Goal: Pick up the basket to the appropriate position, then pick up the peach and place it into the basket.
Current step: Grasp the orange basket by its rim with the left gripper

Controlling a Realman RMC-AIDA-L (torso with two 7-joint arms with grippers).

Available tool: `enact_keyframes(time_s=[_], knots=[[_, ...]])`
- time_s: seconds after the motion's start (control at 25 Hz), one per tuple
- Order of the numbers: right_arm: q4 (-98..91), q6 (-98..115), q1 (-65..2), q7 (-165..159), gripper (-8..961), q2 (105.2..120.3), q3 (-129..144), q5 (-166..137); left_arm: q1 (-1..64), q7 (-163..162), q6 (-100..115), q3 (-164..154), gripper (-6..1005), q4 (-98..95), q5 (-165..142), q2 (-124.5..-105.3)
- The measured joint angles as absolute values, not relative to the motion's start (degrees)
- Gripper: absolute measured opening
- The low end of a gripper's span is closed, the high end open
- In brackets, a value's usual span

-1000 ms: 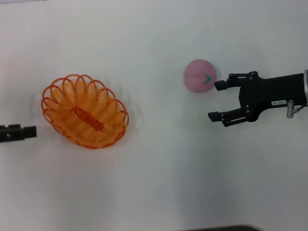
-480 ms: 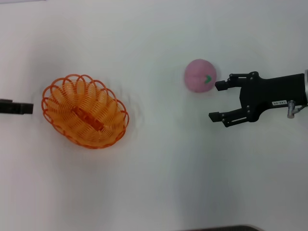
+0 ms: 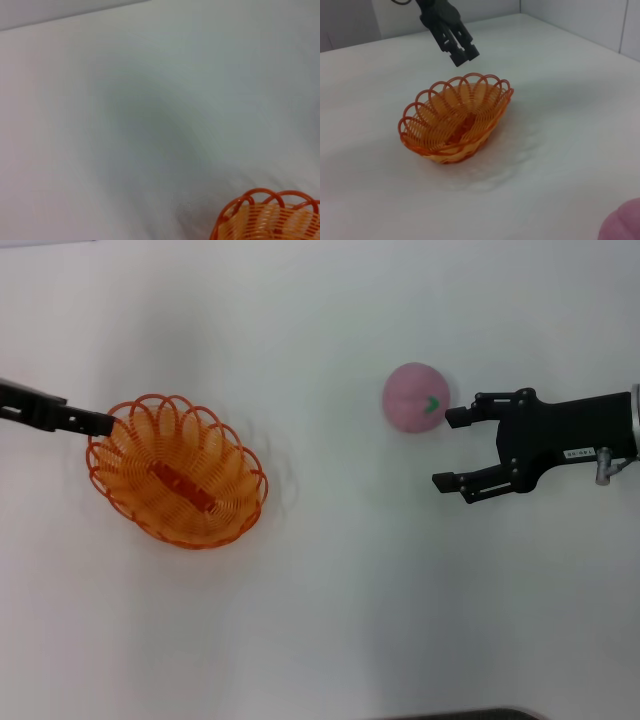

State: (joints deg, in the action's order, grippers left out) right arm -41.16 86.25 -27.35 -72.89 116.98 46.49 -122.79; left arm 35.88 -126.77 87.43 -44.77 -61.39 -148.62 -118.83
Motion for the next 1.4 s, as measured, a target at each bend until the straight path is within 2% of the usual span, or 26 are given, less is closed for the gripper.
enact_keyframes(time_s=[0.4, 0.84, 1.4], knots=[[-41.31, 86.18, -27.59, -73.20, 930, 117.07, 46.49, -122.78, 37.99, -126.95, 82.76, -55.80, 785, -61.45, -151.47, -119.88], [-41.37, 85.90, -27.75, -73.31, 930, 117.24, 46.49, -122.78, 41.06, -127.10, 79.49, -57.21, 782, -60.22, -160.69, -122.42], [-41.40, 85.78, -27.95, -73.26, 931, 117.24, 46.49, -122.78, 41.31, -127.12, 78.85, -59.43, 727, -59.15, -161.62, -123.20]])
